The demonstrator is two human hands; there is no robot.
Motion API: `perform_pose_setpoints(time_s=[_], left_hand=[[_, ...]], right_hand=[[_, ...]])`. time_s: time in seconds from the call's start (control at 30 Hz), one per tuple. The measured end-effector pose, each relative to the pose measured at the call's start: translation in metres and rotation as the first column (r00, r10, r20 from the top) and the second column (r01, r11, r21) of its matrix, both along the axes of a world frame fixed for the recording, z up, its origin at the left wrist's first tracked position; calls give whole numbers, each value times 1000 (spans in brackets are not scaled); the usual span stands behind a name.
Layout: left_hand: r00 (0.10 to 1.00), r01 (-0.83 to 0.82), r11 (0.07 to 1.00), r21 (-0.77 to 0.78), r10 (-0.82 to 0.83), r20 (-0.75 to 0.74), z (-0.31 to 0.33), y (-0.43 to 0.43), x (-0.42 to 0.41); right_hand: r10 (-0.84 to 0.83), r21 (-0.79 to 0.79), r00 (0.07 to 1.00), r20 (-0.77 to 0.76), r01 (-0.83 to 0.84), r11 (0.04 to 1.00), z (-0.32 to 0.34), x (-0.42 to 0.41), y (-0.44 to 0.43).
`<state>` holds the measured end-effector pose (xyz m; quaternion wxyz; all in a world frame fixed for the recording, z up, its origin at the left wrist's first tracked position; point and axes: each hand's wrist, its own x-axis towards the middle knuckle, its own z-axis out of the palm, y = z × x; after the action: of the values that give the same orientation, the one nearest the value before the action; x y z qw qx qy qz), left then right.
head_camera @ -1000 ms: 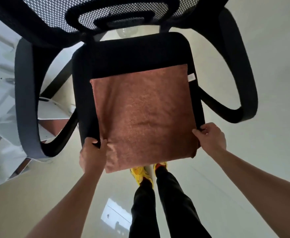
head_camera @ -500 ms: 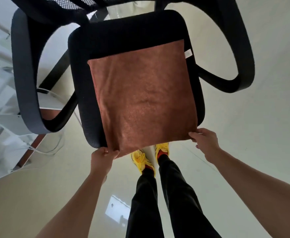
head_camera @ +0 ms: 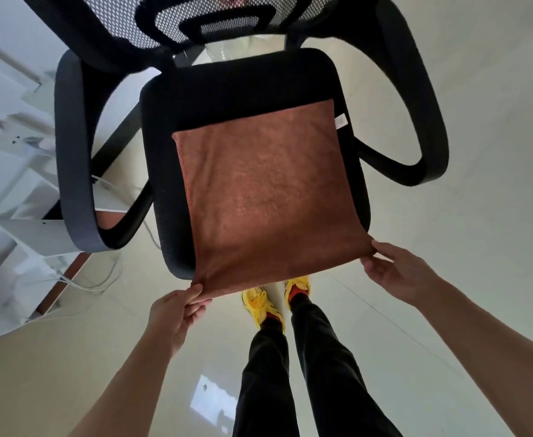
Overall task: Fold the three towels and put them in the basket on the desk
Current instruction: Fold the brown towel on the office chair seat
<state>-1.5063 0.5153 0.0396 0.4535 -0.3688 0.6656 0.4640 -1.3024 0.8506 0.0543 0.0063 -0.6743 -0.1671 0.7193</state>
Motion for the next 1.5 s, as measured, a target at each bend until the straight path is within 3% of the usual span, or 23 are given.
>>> perform_pose_setpoints(time_s=[0.07,0.2,0.33,0.47,0.63,0.77,0.83,0.9,0.97,1.03,1.1,1.17,1.2,1.27,1.3,1.37,1.43,1.5], left_hand=[[999,-25,999,28,26,-39,13,4,-11],[987,-40,994,100,54,-150,39,21,-49],[962,-102,980,170,141,-233,50,61,-99],[953,-163,970,183,203,-226,40,110,-157],[969,-124,980,158,154,-194,10,149,-208],[944,-119,986,114,148,-294,3,167,-219],[900,-52,999,10,51,-433,5,177,-209],[828,176,976,-128,-217,-517,7,188,-191],[753,466,878,-112,-459,-472,3,202,-173],[679,639,764,-90,-615,-402,-7,210,-167],[627,670,724,-163,-670,-397,-15,213,-173],[521,675,666,-317,-735,-434,-19,211,-179],[406,695,581,-424,-803,-437,-20,209,-178],[93,699,362,-617,-901,-423,-17,207,-168],[-74,687,260,-679,-904,-421,-14,209,-159],[-359,680,47,-732,-849,-388,-13,215,-142],[-498,673,-163,-722,-822,-279,-20,221,-129],[-556,642,-300,-706,-815,-160,-30,225,-125]], right_hand=[[-46,-88,997,-64,40,995,11,-11,8],[21,-173,985,-172,-51,984,27,-45,34],[-70,-92,982,-173,55,994,28,-106,60],[-178,-16,966,-185,178,984,22,-171,80],[-131,67,981,-145,142,988,6,-227,105],[-53,103,984,-171,71,992,-2,-246,119],[57,201,992,-115,-33,979,-1,-254,117],[299,298,954,-10,-283,912,-2,-260,103],[567,281,823,22,-550,787,-7,-265,84],[733,243,679,35,-718,653,-12,-269,75],[723,291,683,105,-716,634,-18,-273,87],[606,402,774,182,-621,673,-21,-272,108],[573,474,765,296,-638,607,-22,-268,118],[525,484,578,624,-814,321,-22,-254,127],[504,447,499,705,-864,231,-21,-247,125],[558,389,446,699,-893,227,-23,-230,110],[630,329,395,669,-917,225,-29,-214,93],[646,284,353,676,-935,214,-39,-203,83]])
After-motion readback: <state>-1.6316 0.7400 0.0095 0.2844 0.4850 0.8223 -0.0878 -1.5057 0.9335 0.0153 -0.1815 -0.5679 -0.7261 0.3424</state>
